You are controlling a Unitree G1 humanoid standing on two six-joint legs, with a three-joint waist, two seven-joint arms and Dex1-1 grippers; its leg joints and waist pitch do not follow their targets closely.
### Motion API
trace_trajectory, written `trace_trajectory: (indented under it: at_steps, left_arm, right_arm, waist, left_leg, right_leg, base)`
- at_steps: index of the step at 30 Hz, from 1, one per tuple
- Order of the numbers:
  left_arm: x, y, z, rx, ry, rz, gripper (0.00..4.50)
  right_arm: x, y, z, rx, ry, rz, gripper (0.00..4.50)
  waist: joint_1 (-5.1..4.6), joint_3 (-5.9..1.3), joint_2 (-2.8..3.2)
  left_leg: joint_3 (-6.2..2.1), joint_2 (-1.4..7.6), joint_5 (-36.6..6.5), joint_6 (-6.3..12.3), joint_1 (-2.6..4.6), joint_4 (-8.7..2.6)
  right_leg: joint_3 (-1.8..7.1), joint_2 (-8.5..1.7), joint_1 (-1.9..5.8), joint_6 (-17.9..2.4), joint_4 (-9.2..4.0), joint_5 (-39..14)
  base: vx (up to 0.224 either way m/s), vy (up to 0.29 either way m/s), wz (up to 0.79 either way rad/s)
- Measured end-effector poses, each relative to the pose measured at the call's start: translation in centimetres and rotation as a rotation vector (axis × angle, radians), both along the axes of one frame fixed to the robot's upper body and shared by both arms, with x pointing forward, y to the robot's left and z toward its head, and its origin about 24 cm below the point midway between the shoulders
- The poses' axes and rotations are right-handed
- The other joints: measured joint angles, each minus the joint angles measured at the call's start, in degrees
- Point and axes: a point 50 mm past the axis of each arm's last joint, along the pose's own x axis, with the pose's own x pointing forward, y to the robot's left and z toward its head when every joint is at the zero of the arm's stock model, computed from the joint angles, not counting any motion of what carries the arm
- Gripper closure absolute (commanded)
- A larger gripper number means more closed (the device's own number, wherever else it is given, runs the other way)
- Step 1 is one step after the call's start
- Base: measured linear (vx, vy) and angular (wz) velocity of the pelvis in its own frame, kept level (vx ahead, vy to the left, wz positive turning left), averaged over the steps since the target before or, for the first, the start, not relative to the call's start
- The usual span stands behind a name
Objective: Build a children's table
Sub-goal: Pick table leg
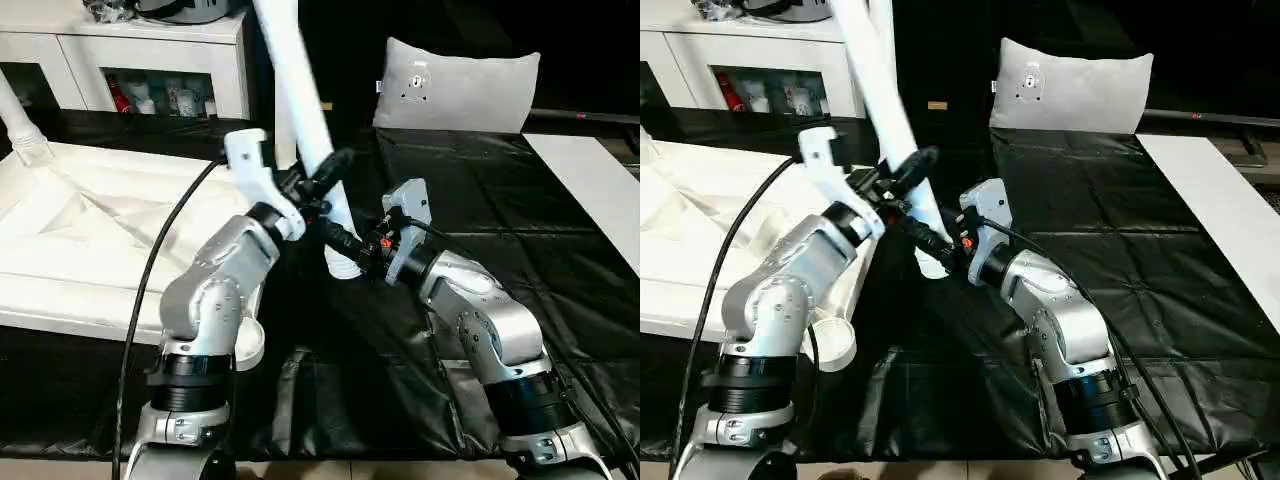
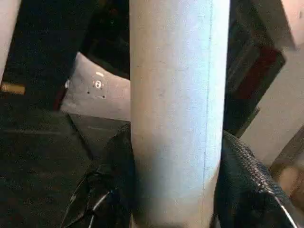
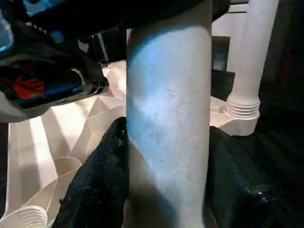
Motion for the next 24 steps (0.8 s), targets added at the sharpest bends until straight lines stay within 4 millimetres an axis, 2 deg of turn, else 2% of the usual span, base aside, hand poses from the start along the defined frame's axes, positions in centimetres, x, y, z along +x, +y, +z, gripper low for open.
trace_trajectory:
  at_steps: [5, 6, 7, 9, 11, 14, 16, 21, 24]
  left_arm:
    - [0.0, 0.0, 0.1, 0.027, -0.015, 0.005, 2.62]
    - [0.0, 0.0, 0.1, 0.02, -0.014, 0.005, 2.62]
    - [0.1, 0.0, 0.1, 0.015, -0.012, 0.006, 2.62]
    - [0.1, 0.2, 0.2, -0.013, -0.005, 0.009, 2.62]
    - [0.2, 0.5, 0.4, -0.038, 0.007, -0.009, 2.62]
    - [0.2, 0.8, 0.9, -0.062, 0.006, -0.058, 2.62]
    - [0.1, 1.0, 1.4, -0.101, 0.002, -0.095, 2.62]
    - [-0.4, 1.9, 2.6, -0.197, -0.003, -0.245, 2.62]
    - [-0.9, 2.1, 3.6, -0.226, -0.035, -0.35, 2.62]
  right_arm:
    - [0.0, 0.0, 0.0, 0.009, 0.014, -0.004, 2.62]
    - [0.1, 0.0, 0.0, 0.023, 0.028, 0.001, 2.06]
    - [0.1, 0.0, 0.0, 0.028, 0.035, 0.006, 1.92]
    - [0.1, -0.1, 0.3, 0.058, 0.048, 0.019, 1.92]
    - [0.1, -0.5, 0.6, 0.114, 0.066, 0.034, 1.57]
    - [0.1, -1.7, 1.5, 0.205, 0.078, 0.053, 1.48]
    - [-0.2, -2.5, 2.2, 0.252, 0.087, 0.096, 1.14]
    - [-0.6, -5.4, 3.9, 0.399, 0.114, 0.127, 0.77]
    - [-0.9, -6.5, 4.4, 0.453, 0.134, 0.151, 0.59]
  waist:
    - [-0.05, 0.0, 0.0]
    - [-0.08, 0.0, 0.0]
    - [-0.09, 0.0, 0.0]
    - [-0.09, 0.0, 0.0]
    - [-0.05, 0.0, 0.0]
    - [0.11, 0.0, 0.0]
    - [0.23, 0.0, 0.0]
    - [0.29, 0.0, 0.0]
    - [0.18, 0.0, 0.01]
  left_leg:
    - [0.0, 0.0, 0.0, 0.0, 0.01, -0.01]
    - [0.0, 0.0, 0.0, 0.0, 0.0, -0.01]
    - [0.0, 0.0, 0.0, 0.0, 0.01, 0.0]
    - [0.0, 0.0, 0.0, 0.0, 0.01, 0.0]
    - [0.0, 0.01, 0.0, 0.0, 0.01, -0.01]
    - [0.0, 0.0, 0.0, 0.0, 0.0, 0.0]
    - [0.0, -0.01, 0.0, 0.02, -0.03, 0.0]
    - [0.01, 0.0, 0.0, 0.03, -0.02, 0.0]
    - [0.02, 0.01, 0.0, 0.04, 0.0, 0.0]
  right_leg:
    - [0.0, 0.0, 0.0, -0.1, 0.0, 0.1]
    - [0.0, 0.0, 0.0, -0.1, 0.0, 0.1]
    - [0.0, 0.0, 0.0, -0.1, 0.0, 0.1]
    - [-0.01, 0.0, 0.0, -0.1, 0.01, 0.1]
    - [-0.01, 0.0, 0.0, -0.1, 0.01, 0.1]
    - [0.0, 0.0, 0.0, -0.1, 0.0, 0.1]
    - [0.0, -0.01, 0.0, -0.1, -0.02, 0.1]
    - [-0.01, 0.0, 0.0, -0.1, -0.01, 0.1]
    - [-0.02, 0.0, 0.0, -0.1, -0.01, 0.1]
  base:
    - [0.0, 0.0, 0.0]
    - [0.0, 0.0, 0.0]
    - [0.0, 0.0, 0.0]
    - [0.0, 0.0, 0.0]
    - [0.0, 0.0, 0.0]
    - [0.0, 0.0, 0.0]
    - [0.0, 0.0, 0.0]
    - [0.0, 0.0, 0.0]
    - [0.0, 0.0, 0.0]
